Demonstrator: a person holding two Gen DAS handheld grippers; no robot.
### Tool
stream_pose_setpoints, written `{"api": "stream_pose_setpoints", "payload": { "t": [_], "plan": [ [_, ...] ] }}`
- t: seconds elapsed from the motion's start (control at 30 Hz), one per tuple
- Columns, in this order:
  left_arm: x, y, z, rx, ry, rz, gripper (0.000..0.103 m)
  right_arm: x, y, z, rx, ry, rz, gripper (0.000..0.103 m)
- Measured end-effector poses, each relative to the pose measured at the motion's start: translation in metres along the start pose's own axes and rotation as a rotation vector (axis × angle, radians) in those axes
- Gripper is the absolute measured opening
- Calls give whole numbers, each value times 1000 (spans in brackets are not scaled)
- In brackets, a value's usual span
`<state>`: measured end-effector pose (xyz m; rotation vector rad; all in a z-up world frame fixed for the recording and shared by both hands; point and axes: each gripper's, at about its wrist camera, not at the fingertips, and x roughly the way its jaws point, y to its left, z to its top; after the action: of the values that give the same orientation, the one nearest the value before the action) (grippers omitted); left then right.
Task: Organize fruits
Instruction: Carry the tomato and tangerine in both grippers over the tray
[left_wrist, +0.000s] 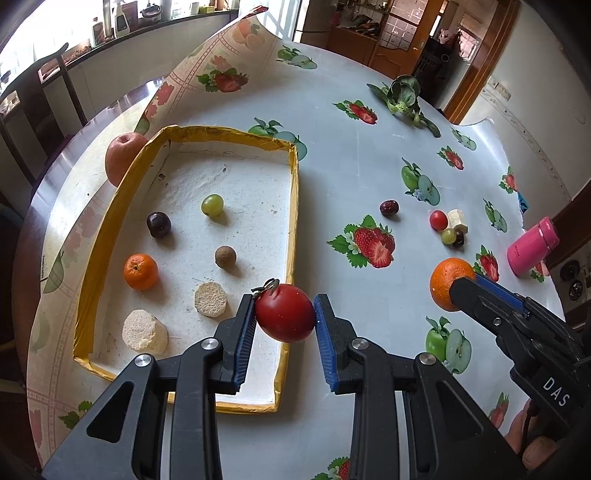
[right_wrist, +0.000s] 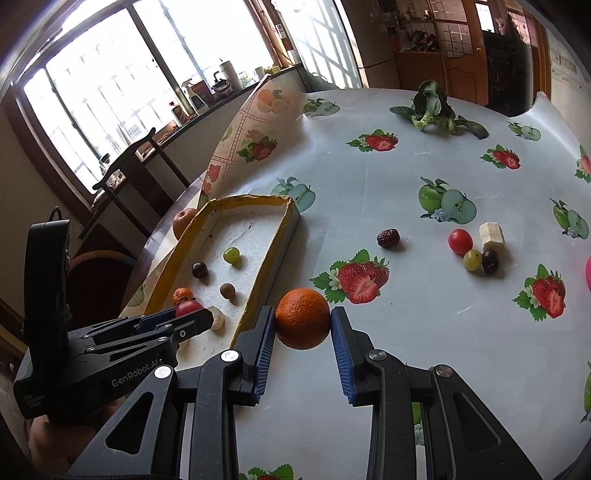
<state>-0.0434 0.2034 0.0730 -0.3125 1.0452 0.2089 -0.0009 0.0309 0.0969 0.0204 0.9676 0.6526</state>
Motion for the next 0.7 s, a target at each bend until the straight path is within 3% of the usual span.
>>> {"api": "stream_pose_setpoints", "payload": {
  "t": [0.5, 0.7],
  "plan": [
    [13, 42, 8, -55, 21, 30, 29, 39, 29, 13, -30, 39, 39, 31],
    [19, 65, 26, -91, 15, 47, 29, 62, 48, 30, -53, 46, 66, 31]
  ]
}}
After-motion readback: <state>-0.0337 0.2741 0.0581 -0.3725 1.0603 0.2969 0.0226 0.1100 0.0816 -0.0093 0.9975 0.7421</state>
